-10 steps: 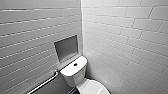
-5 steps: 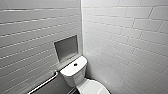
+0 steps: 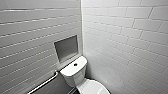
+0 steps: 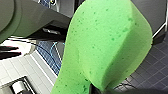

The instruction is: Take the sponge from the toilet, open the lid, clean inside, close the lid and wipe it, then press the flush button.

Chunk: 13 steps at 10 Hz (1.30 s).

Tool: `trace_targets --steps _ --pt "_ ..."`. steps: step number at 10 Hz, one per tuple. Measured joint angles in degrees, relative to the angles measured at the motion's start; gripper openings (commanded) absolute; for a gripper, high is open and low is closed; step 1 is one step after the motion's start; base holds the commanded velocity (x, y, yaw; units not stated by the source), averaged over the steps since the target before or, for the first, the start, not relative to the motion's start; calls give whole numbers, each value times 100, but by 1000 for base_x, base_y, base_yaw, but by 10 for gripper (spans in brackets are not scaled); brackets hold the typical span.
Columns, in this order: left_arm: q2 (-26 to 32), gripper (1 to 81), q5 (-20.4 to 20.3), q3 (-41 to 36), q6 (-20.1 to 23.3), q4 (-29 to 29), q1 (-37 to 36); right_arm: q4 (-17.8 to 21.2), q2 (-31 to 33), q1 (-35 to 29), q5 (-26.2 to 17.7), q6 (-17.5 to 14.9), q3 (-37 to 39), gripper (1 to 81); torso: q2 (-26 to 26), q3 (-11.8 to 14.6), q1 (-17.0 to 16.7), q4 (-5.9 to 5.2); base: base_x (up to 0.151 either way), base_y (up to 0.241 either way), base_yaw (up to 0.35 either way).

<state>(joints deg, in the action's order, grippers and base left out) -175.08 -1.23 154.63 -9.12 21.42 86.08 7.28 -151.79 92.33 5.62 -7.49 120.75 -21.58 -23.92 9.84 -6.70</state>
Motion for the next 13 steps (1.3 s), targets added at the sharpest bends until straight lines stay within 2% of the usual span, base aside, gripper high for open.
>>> trace_targets --steps 4,13 --pt "0 811 -2 0 0 0 -2 2 -255 -9 41 -1 317 10 0 0 0 0 0 0 0" --pt "0 811 -13 -2 0 0 6 0 -277 2 49 -4 517 10 0 2 -13 0 103 0 0"
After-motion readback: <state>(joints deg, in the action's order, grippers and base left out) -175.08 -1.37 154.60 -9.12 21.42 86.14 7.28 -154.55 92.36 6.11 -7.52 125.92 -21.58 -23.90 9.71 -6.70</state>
